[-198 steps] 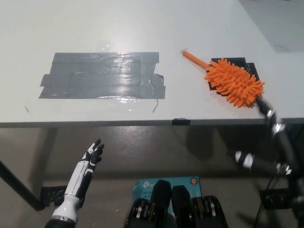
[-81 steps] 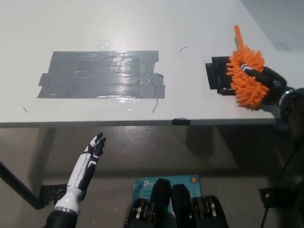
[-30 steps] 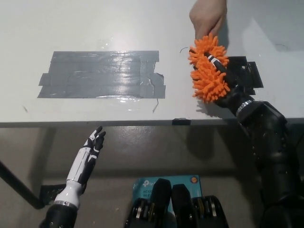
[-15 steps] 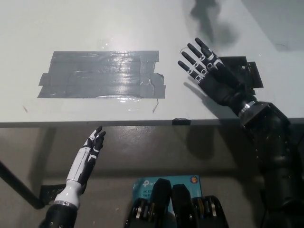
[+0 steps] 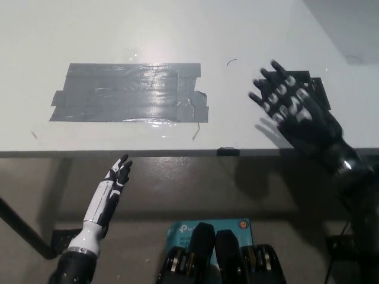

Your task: An orange duster is kept infront of the robot in the middle of the table and the robot extends its right arm to grab the duster, picks it up and hands it to a person

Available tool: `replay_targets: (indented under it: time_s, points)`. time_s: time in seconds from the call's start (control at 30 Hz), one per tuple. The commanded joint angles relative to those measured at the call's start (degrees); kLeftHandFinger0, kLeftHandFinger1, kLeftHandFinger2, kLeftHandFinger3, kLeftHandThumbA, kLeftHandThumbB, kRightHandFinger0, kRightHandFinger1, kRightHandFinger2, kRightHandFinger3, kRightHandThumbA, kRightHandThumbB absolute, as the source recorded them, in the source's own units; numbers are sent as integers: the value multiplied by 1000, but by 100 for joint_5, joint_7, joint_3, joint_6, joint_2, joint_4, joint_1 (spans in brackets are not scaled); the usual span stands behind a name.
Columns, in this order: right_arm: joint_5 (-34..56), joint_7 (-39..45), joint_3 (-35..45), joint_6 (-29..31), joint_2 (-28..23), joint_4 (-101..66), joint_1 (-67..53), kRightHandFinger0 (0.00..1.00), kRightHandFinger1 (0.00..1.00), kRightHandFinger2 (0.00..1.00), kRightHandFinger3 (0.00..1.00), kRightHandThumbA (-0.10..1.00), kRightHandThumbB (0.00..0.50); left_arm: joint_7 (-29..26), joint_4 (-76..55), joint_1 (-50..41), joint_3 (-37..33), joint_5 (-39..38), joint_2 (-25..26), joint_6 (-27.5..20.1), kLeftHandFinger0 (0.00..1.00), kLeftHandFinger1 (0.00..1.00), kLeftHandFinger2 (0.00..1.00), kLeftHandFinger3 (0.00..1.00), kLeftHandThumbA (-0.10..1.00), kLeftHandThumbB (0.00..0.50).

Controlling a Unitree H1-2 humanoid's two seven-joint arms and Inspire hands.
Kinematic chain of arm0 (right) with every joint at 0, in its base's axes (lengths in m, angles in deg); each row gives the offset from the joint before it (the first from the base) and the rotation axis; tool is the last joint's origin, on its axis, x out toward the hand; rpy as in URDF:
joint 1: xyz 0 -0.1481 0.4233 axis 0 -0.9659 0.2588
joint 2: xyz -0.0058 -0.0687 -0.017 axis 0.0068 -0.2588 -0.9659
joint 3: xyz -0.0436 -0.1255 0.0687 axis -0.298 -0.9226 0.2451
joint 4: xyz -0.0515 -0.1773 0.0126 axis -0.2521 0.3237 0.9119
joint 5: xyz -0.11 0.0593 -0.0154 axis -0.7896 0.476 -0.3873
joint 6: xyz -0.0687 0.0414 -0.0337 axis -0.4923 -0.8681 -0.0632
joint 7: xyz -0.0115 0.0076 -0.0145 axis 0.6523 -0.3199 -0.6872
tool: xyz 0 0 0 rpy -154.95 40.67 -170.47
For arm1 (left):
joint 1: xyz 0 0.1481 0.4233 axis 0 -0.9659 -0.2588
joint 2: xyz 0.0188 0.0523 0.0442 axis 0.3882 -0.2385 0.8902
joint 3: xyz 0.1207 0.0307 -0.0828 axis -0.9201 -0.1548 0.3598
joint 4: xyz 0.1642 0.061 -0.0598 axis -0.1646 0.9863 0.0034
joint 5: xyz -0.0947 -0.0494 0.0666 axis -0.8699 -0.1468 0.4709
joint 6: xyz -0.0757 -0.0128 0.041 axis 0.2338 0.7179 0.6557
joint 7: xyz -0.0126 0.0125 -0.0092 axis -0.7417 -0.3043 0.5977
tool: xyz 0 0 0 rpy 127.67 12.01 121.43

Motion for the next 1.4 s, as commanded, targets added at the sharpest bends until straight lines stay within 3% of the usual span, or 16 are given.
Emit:
replay_targets:
  time_s: [0.0,0.07,0.23,0.3,0.37,0.43,0.5,0.63,1.37]
  points:
    - [-860,-21,-473,389,-476,-1727,-1181,1000,1000,1000,1000,1000,372,74,-83,126,42,-79,100,-66,1000,1000,1000,1000,994,133]
    - [-1285,-208,-537,881,-383,-1825,-1548,1000,1000,1000,1000,1000,297,87,-87,110,31,-75,99,-42,1000,1000,1000,1000,996,133]
    - [-1961,-652,-506,1893,-167,-1550,-1963,1000,1000,1000,1000,1000,238,64,-47,45,13,-60,52,-111,1000,1000,1000,1000,975,124]
    - [-2659,-1132,-538,2496,-73,-1231,-2102,1000,1000,1000,1000,1000,238,62,-87,-37,13,-64,40,-84,1000,1000,1000,1000,974,125]
    - [-3287,-1425,-670,2980,-114,-988,-2121,1000,1000,1000,1000,1000,198,43,-124,-76,13,-45,36,-67,1000,1000,1000,1000,973,124]
    - [-3512,-1516,-759,3076,-151,-945,-2105,1000,1000,1000,1000,1000,210,31,-124,-75,15,-42,29,-70,1000,1000,1000,1000,967,117]
    - [-3758,-1609,-888,3107,-197,-954,-2154,1000,1000,1000,1000,1000,186,5,-140,-145,8,-29,-2,-86,1000,1000,1000,1000,964,116]
    - [-4143,-1783,-1064,3171,-301,-885,-2151,1000,1000,1000,1000,1000,222,-1,-166,-175,9,-32,-12,-107,1000,1000,1000,1000,947,101]
    - [-4461,-1926,-1349,3591,-425,-657,-2165,1000,1000,1000,1000,1000,243,10,-172,-389,22,-68,-14,-173,1000,1000,1000,1000,971,106]
